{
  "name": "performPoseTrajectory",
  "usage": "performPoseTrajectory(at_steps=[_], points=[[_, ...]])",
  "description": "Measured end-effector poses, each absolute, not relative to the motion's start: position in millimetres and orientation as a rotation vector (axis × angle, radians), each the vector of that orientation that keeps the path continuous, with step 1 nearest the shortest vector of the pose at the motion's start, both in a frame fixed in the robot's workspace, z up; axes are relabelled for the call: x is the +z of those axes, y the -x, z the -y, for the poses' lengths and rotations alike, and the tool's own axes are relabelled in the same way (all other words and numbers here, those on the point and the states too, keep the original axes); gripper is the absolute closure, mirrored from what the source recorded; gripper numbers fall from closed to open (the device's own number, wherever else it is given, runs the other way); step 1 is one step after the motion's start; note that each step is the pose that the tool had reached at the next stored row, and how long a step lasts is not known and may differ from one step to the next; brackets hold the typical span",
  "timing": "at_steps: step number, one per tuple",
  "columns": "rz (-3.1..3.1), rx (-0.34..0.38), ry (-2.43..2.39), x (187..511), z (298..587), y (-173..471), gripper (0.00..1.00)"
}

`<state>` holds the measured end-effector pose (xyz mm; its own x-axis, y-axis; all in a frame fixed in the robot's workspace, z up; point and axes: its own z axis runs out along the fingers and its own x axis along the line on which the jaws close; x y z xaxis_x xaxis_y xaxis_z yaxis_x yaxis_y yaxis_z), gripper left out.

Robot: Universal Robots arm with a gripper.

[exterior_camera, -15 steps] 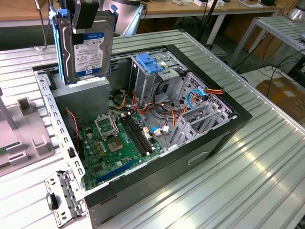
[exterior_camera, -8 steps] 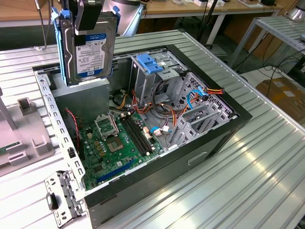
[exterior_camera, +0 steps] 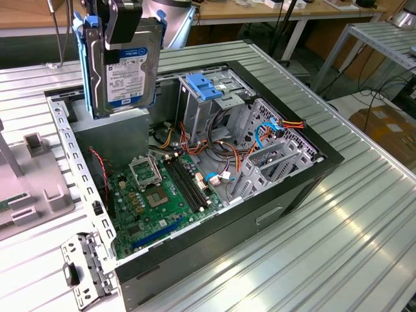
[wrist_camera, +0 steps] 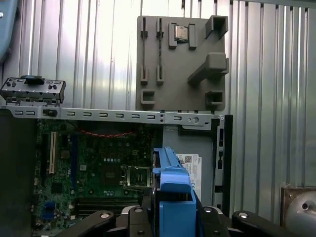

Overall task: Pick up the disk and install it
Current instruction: 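Pick up the disk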

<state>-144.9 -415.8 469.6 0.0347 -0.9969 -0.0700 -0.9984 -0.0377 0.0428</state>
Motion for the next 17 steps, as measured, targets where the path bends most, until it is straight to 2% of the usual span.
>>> performPoseTrajectory(at_steps=[17], points=[[-2.167, 0.125, 2.247, 469, 429, 141, 0.63]])
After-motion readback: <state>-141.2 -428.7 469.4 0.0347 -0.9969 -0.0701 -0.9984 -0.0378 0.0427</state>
